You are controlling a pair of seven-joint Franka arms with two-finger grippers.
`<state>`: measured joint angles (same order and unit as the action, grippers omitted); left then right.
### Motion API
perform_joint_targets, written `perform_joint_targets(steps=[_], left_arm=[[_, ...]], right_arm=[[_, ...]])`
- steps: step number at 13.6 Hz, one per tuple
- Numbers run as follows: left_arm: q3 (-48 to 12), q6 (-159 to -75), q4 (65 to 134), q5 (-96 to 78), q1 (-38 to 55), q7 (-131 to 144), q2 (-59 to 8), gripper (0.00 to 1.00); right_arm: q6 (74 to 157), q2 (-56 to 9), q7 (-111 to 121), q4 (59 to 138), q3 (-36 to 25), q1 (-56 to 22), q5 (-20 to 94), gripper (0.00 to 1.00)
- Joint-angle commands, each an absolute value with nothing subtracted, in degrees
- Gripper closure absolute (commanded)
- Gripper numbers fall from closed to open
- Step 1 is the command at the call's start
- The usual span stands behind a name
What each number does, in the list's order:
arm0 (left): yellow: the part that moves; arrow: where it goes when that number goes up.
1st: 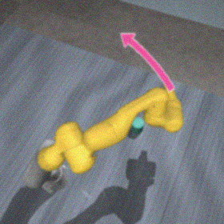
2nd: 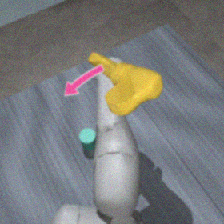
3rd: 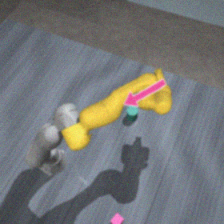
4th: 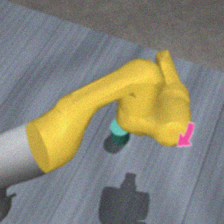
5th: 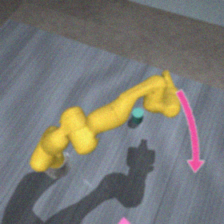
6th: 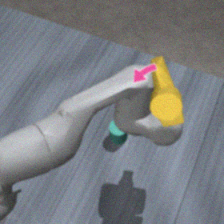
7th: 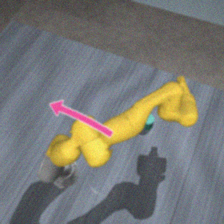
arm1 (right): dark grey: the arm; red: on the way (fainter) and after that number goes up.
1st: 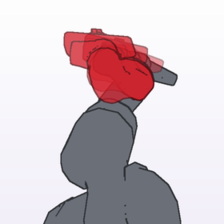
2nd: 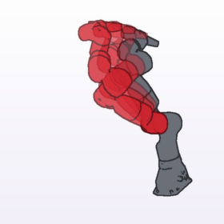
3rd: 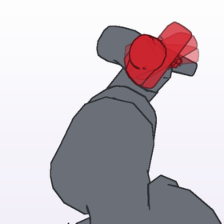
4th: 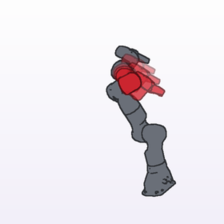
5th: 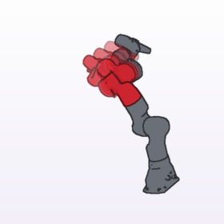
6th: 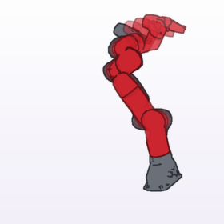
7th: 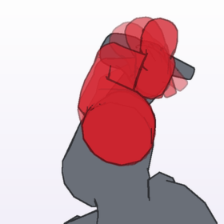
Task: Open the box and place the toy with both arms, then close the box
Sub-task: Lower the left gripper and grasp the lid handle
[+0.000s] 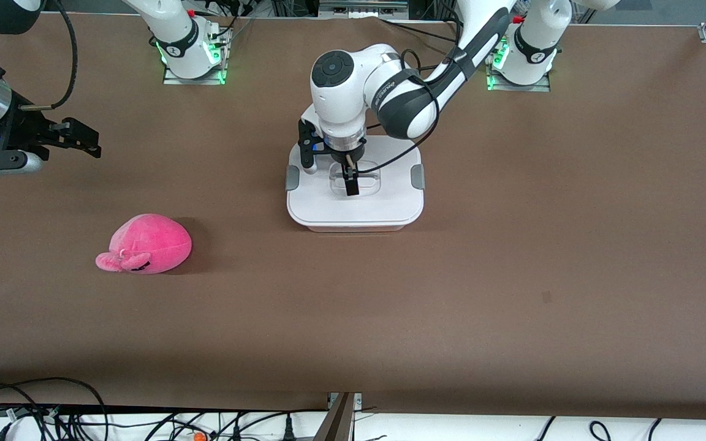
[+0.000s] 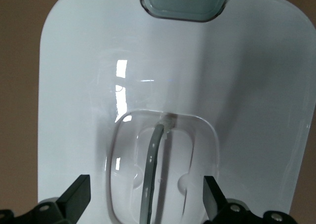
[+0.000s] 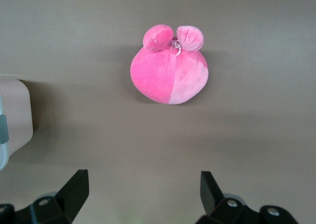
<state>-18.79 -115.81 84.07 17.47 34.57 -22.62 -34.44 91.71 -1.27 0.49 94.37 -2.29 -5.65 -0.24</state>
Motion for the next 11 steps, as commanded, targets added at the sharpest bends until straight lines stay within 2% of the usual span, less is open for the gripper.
perform_joint_targets(steps=[1,4,5,6,7,11], left_arm=[[-18.5,-114.8,83.7,18.9,35.6,-16.0,-34.5,0.0],[-18.5,-111.9,83.5,19.1,36.6,-13.8,-33.9,0.0],[-18.5,-111.9,83.6,19.1,36.7,-13.8,-33.6,0.3],[-18.5,-111.9,83.6,19.2,36.8,-14.4,-33.6,0.51],[-18.5,-111.8,83.6,19.1,36.9,-14.0,-33.4,1.0],[-18.6,-109.0,83.0,18.5,37.8,-9.3,-32.8,1.0]], right_arm=[[91.1,-1.9,0.9,92.9,-2.0,-5.5,-0.8,0.0],[91.1,-1.9,0.9,92.9,-2.0,-5.5,-0.8,0.0],[91.0,-1.9,0.9,92.9,-2.0,-5.5,-0.8,0.0],[91.0,-1.9,0.9,92.9,-2.0,-5.5,-0.8,0.0],[91.0,-1.9,0.9,92.9,-2.0,-5.5,-0.8,0.0],[91.0,-1.8,0.9,92.9,-2.0,-5.5,-0.7,0.0]])
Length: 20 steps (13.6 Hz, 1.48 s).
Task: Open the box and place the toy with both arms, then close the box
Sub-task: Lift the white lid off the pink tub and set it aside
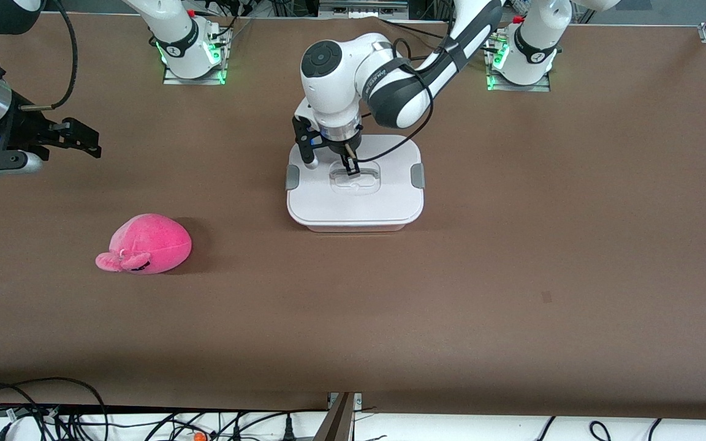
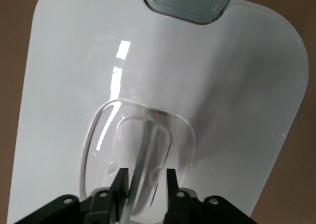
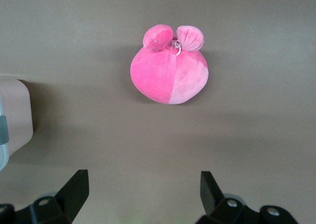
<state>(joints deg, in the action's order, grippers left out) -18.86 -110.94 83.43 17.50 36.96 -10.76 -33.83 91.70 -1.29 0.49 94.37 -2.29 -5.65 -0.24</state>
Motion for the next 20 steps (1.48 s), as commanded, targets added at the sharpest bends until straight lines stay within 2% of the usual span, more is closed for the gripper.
perform_joint_targets(steps=[1,8,11,14,20], left_arm=[[-18.7,-109.0,83.0,18.5,37.6,-9.6,-32.7,1.0],[-18.6,-107.5,79.6,17.7,37.0,-13.9,-32.6,1.0],[-18.4,-102.3,76.0,15.9,36.8,-17.0,-32.6,1.0],[-18.6,-99.8,75.5,12.7,30.1,-18.1,-30.8,1.0],[-18.7,-97.6,75.3,11.9,10.7,-20.0,-26.7,1.0]], right_arm=[[91.0,-1.8,0.9,92.9,-2.0,-5.5,-0.7,0.0],[91.1,-1.9,0.9,92.9,-2.0,-5.5,-0.7,0.0],[91.1,-1.9,0.9,92.9,-2.0,-5.7,-0.8,0.0],[91.1,-2.1,0.8,92.9,-1.9,-5.8,-0.8,0.0],[91.1,-2.2,0.9,92.9,-2.0,-5.8,-0.8,0.0]])
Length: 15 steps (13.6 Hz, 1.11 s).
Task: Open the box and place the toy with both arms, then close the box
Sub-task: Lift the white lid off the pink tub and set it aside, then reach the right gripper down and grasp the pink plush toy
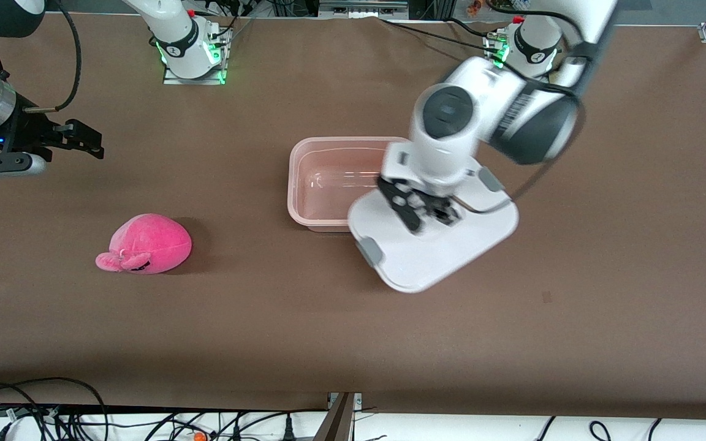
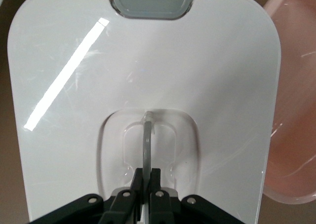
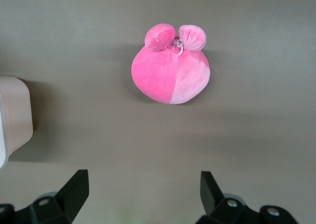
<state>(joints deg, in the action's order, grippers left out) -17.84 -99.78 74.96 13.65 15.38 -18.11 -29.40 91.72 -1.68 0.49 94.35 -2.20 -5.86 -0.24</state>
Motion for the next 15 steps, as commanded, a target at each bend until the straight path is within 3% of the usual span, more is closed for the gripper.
perform_joint_targets(steps=[1,8,15], left_arm=[[-18.6,-94.9,75.2,10.2,7.8,-21.1,-26.4,1.0],[-16.4,-85.5,73.0,4.3,-15.1,-28.2,-23.2,1.0],[-16.4,-85.3,73.8,7.1,-21.5,-33.6,-23.6,1.0]], right_arm=[[91.2,-2.4,0.9,92.9,-2.0,-5.7,-0.8,0.0],[91.9,-4.7,1.1,93.0,-2.4,-5.1,-1.0,0.0],[96.4,-8.6,1.2,92.9,-2.5,-4.4,-0.9,0.0]])
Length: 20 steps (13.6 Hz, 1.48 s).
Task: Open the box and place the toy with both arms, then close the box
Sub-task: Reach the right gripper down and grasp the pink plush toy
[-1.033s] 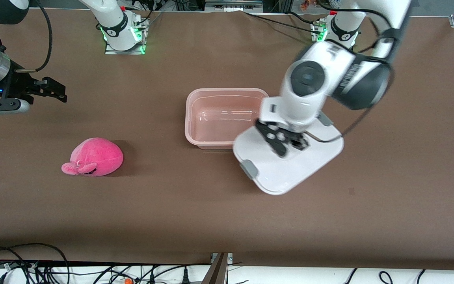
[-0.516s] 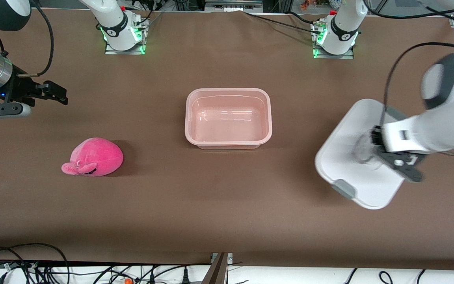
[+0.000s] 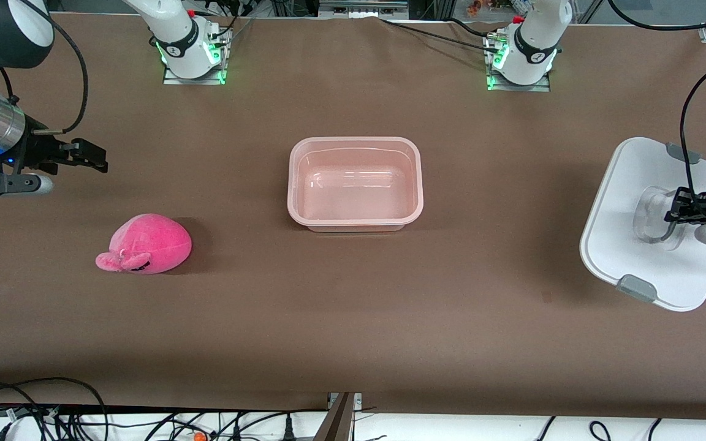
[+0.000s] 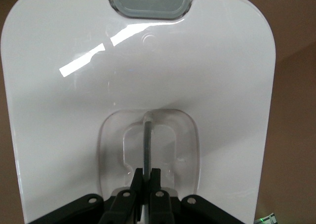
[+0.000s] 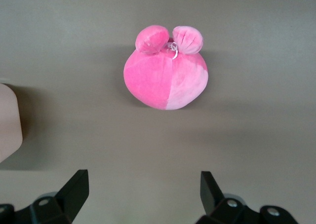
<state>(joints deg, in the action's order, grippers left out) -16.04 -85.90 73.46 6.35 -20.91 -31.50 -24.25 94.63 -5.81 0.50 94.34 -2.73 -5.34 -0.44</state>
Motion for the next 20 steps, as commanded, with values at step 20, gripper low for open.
perform_joint_targets(steps=[20], left_arm=[[-17.1,-84.5,74.5,6.4,-22.9,-35.5,-23.6,1.0]], right_arm=[[131.6,-21.8,7.3,110.9,-2.5,-1.6,3.2,0.18]])
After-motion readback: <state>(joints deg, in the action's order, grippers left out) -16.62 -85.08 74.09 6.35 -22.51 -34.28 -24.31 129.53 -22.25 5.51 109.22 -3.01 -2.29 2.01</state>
